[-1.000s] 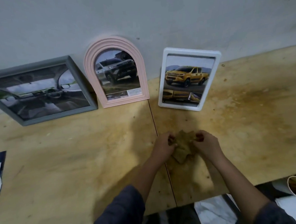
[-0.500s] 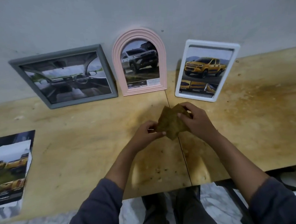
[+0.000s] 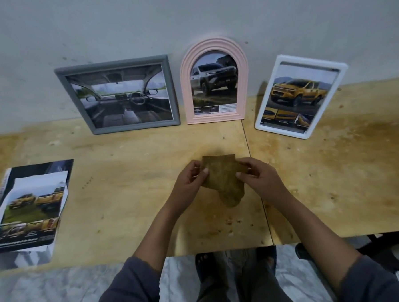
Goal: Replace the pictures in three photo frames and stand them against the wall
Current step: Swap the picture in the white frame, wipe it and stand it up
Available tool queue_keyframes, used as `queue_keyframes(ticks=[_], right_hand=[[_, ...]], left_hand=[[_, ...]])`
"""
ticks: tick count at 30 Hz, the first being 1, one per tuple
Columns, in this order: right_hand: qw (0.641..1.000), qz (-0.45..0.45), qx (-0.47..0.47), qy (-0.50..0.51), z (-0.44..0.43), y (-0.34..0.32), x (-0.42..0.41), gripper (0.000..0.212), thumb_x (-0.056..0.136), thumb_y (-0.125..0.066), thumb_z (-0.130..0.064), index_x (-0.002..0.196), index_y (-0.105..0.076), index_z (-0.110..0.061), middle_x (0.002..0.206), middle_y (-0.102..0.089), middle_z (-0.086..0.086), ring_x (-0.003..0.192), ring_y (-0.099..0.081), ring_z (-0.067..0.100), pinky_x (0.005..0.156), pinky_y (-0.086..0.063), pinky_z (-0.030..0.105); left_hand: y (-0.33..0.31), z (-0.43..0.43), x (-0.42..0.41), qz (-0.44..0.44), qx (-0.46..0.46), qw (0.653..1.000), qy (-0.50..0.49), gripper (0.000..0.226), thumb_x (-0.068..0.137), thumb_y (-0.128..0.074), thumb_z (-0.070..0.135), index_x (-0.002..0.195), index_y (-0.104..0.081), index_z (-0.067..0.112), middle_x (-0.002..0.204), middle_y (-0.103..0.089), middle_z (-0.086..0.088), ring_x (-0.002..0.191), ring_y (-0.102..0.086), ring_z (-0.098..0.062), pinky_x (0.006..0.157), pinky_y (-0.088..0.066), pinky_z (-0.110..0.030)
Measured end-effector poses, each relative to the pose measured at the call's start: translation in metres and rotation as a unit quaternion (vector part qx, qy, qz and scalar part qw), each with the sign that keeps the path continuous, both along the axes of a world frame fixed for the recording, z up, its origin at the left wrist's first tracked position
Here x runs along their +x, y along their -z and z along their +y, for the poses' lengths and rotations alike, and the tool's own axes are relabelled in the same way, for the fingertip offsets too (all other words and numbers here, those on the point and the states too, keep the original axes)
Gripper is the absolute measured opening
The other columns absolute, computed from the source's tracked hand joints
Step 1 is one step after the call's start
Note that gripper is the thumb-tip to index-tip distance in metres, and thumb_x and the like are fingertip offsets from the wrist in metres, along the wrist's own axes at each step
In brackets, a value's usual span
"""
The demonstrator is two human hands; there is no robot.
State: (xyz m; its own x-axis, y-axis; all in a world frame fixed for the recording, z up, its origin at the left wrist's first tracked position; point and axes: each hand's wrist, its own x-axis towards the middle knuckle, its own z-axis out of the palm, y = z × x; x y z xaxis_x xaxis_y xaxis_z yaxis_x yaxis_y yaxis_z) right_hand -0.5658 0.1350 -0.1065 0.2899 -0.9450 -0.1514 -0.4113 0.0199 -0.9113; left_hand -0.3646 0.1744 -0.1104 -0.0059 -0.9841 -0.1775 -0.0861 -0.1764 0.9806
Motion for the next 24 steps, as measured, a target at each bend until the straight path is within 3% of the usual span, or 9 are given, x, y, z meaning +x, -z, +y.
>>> queue_keyframes(ticks=[3, 7, 9, 12, 15, 18, 20, 22, 24], right_hand=[[0.991, -0.053, 0.076, -0.093, -0.002, -0.008, 0.005, 0.057, 0.083, -0.068, -0.014, 0.133, -0.042, -0.027, 0.129, -0.054, -0.004, 0.12, -0.05, 0.011, 0.1, -0.041, 0.033], [0.99, -0.037, 0.046, -0.129, -0.011, -0.022, 0.009, 0.021, 0.088, -0.06, -0.01, 0.102, -0.063, -0.026, 0.093, -0.066, -0.004, 0.094, -0.062, 0.011, 0.091, -0.048, 0.032], [0.991, -0.038, 0.054, -0.118, -0.012, -0.024, 0.008, 0.019, 0.089, -0.057, -0.007, 0.087, -0.064, -0.025, 0.095, -0.06, -0.003, 0.096, -0.057, 0.014, 0.09, -0.047, 0.034], [0.98, -0.086, 0.093, -0.153, -0.004, -0.017, 0.012, 0.012, 0.084, -0.06, -0.016, 0.095, -0.06, -0.022, 0.108, -0.054, -0.003, 0.105, -0.053, 0.01, 0.087, -0.048, 0.025], [0.965, -0.125, 0.159, -0.165, 0.005, -0.015, 0.014, 0.026, 0.081, -0.063, -0.023, 0.107, -0.059, -0.018, 0.1, -0.062, -0.003, 0.091, -0.063, 0.005, 0.077, -0.052, 0.02], [0.971, -0.091, 0.138, -0.175, 0.01, -0.013, 0.014, 0.014, 0.084, -0.066, -0.015, 0.098, -0.064, -0.013, 0.089, -0.066, 0.0, 0.083, -0.065, 0.009, 0.072, -0.052, 0.021], [0.977, -0.06, 0.129, -0.161, 0.012, -0.011, 0.014, 0.002, 0.087, -0.063, -0.013, 0.088, -0.063, -0.014, 0.084, -0.063, 0.0, 0.078, -0.064, 0.01, 0.068, -0.052, 0.023], [0.974, -0.06, 0.175, -0.128, 0.014, -0.006, 0.012, 0.007, 0.089, -0.059, -0.012, 0.083, -0.059, -0.015, 0.082, -0.061, 0.001, 0.073, -0.064, 0.011, 0.06, -0.052, 0.023], [0.961, -0.076, 0.248, -0.1, 0.019, -0.001, 0.008, 0.011, 0.09, -0.057, -0.007, 0.083, -0.057, -0.016, 0.083, -0.062, 0.002, 0.07, -0.065, 0.01, 0.056, -0.053, 0.022]], left_hand=[[-0.021, -0.004, 0.001, -0.024, -0.008, 0.998, 0.063, 0.009, 0.095, -0.047, 0.026, 0.097, -0.055, 0.029, 0.095, -0.062, 0.0, 0.088, -0.062, -0.017, 0.074, -0.055, -0.029], [-0.035, -0.008, 0.01, -0.058, 0.008, 0.994, 0.091, 0.009, 0.095, -0.044, 0.033, 0.096, -0.053, 0.035, 0.089, -0.063, 0.005, 0.079, -0.062, -0.012, 0.069, -0.053, -0.025], [-0.03, -0.004, 0.015, -0.047, 0.024, 0.994, 0.092, 0.013, 0.095, -0.045, 0.031, 0.095, -0.056, 0.027, 0.086, -0.063, 0.001, 0.077, -0.061, -0.015, 0.064, -0.05, -0.025], [-0.02, 0.005, 0.013, -0.032, 0.03, 0.995, 0.095, 0.014, 0.095, -0.048, 0.024, 0.096, -0.06, 0.017, 0.083, -0.064, -0.004, 0.075, -0.061, -0.017, 0.06, -0.049, -0.025], [-0.017, 0.004, 0.009, -0.034, 0.025, 0.996, 0.082, 0.012, 0.093, -0.051, 0.024, 0.093, -0.061, 0.017, 0.079, -0.065, -0.003, 0.071, -0.063, -0.014, 0.058, -0.051, -0.024], [-0.014, 0.003, 0.012, -0.055, 0.054, 0.994, 0.074, 0.02, 0.091, -0.055, 0.031, 0.094, -0.061, 0.013, 0.074, -0.065, -0.008, 0.065, -0.063, -0.018, 0.053, -0.051, -0.029], [-0.004, 0.004, 0.018, -0.089, 0.103, 0.983, 0.122, 0.033, 0.086, -0.06, 0.044, 0.094, -0.063, 0.012, 0.078, -0.066, -0.011, 0.069, -0.065, -0.022, 0.059, -0.054, -0.035], [0.008, 0.007, 0.028, -0.102, 0.166, 0.959, 0.205, 0.046, 0.074, -0.067, 0.053, 0.097, -0.067, 0.013, 0.088, -0.07, -0.01, 0.08, -0.068, -0.024, 0.07, -0.056, -0.037], [0.023, 0.013, 0.038, -0.082, 0.209, 0.936, 0.272, 0.04, 0.072, -0.074, 0.04, 0.097, -0.068, 0.01, 0.093, -0.07, -0.01, 0.088, -0.068, -0.025, 0.079, -0.057, -0.039]])
